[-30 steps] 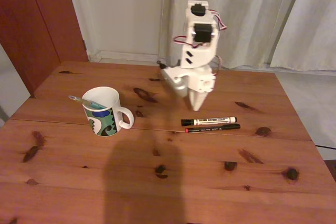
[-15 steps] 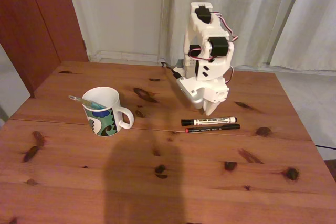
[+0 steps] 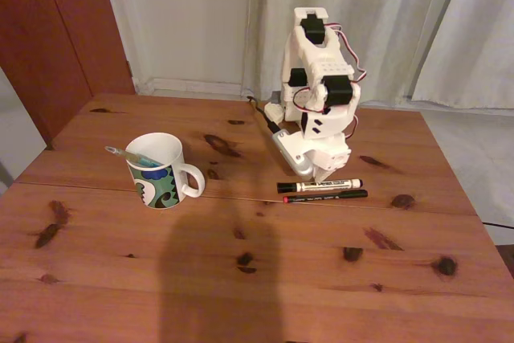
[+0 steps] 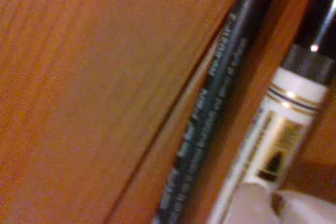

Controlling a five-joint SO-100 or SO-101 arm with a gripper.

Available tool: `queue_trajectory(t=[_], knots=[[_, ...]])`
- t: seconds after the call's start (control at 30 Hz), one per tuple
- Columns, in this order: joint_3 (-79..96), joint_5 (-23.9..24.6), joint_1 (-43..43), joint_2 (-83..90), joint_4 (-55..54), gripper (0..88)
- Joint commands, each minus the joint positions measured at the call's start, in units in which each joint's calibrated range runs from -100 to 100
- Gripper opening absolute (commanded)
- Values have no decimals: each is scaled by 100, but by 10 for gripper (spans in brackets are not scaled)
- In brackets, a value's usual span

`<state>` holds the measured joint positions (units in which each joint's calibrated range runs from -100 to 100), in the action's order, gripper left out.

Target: Clean up the desk and place the pens and markers into the cup

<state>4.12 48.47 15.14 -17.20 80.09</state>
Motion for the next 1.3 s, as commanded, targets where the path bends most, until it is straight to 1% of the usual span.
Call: queue_trajectory(t=[0.0, 0.07, 0.13, 0.33, 0.43, 0.53, 0.87, 1.0, 1.27], knots=[[-6, -39, 1, -30, -297, 76], [-6, -39, -23, -71, -375, 103], [-6, -44, -31, -79, -375, 112], [48, -49, -31, -79, -375, 111], [300, -190, -31, -71, -383, 111], [454, -232, -31, -46, -392, 112], [553, -243, -39, -5, -392, 112], [823, -363, -47, -5, -392, 112], [887, -379, -103, 3, -392, 113]])
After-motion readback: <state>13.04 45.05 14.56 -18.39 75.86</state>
